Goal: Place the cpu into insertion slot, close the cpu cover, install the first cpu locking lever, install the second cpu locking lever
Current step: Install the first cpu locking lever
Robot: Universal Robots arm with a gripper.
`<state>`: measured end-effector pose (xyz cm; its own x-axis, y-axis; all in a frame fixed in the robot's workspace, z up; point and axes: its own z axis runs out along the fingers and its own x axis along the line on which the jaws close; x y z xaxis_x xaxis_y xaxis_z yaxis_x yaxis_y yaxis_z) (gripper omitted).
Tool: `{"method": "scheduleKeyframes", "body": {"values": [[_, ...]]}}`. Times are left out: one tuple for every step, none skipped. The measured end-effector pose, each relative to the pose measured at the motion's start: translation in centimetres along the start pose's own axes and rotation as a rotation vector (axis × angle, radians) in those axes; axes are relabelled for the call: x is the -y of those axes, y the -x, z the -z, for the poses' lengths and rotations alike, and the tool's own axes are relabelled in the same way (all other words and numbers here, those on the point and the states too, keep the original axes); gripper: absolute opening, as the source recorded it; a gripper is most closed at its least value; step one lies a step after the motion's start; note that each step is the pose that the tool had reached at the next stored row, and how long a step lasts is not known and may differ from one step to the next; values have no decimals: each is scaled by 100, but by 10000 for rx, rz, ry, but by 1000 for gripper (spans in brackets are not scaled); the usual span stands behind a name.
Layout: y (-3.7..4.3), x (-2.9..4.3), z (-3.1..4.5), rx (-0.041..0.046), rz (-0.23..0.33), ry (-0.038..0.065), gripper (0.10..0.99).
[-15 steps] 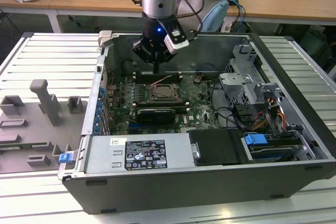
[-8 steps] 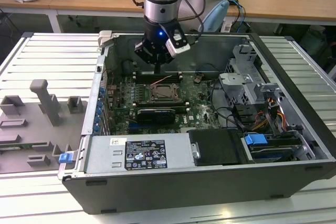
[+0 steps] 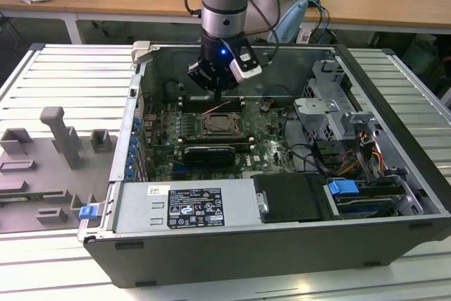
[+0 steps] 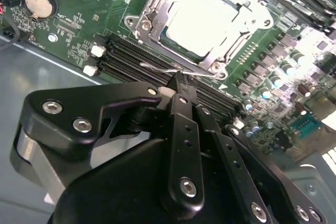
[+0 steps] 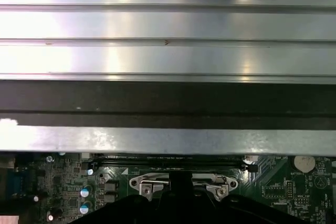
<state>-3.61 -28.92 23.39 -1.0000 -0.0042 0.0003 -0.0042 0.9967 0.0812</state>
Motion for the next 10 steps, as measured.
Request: {"method": "scheduleKeyframes", "body": {"values": [[9,-4,-8,-1,-1,-1,106],[16,-7,-13,0,-1,0,106],[25,-12,-17,0,-1,0,106],[30,-15,-20,-1,-1,-1,106],[33,-20,-28,0,10,1,106],[34,-21,-32,-2,30,0,106],[36,-23,-37,-4,53,0,106],[37,-25,-41,-5,60,0,106],[42,-28,-44,-5,64,1,106],[48,-30,-47,-6,67,0,106]]}}
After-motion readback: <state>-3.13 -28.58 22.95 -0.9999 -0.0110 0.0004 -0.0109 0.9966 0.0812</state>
